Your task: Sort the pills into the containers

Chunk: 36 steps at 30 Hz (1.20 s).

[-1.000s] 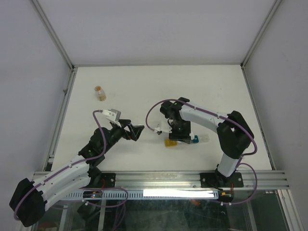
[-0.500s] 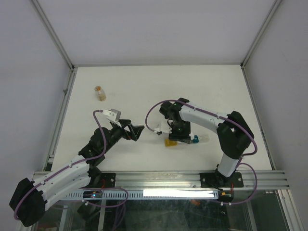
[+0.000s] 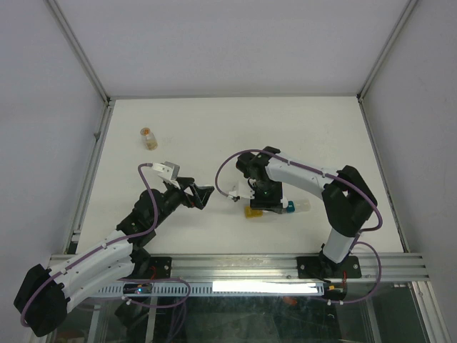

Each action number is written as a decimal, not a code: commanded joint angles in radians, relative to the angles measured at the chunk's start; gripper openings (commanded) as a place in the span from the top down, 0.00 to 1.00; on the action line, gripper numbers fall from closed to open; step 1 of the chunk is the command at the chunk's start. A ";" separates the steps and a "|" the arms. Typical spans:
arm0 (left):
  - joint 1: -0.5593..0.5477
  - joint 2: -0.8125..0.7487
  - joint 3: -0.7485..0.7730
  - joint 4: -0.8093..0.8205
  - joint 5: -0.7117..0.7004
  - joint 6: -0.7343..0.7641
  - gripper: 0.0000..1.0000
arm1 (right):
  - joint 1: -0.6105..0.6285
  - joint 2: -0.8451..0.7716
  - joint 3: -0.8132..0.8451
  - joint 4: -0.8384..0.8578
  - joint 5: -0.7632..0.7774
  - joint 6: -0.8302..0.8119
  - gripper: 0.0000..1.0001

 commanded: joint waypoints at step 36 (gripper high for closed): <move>0.008 0.003 0.012 0.031 -0.016 0.022 0.01 | 0.020 -0.044 0.026 -0.049 0.028 0.017 0.99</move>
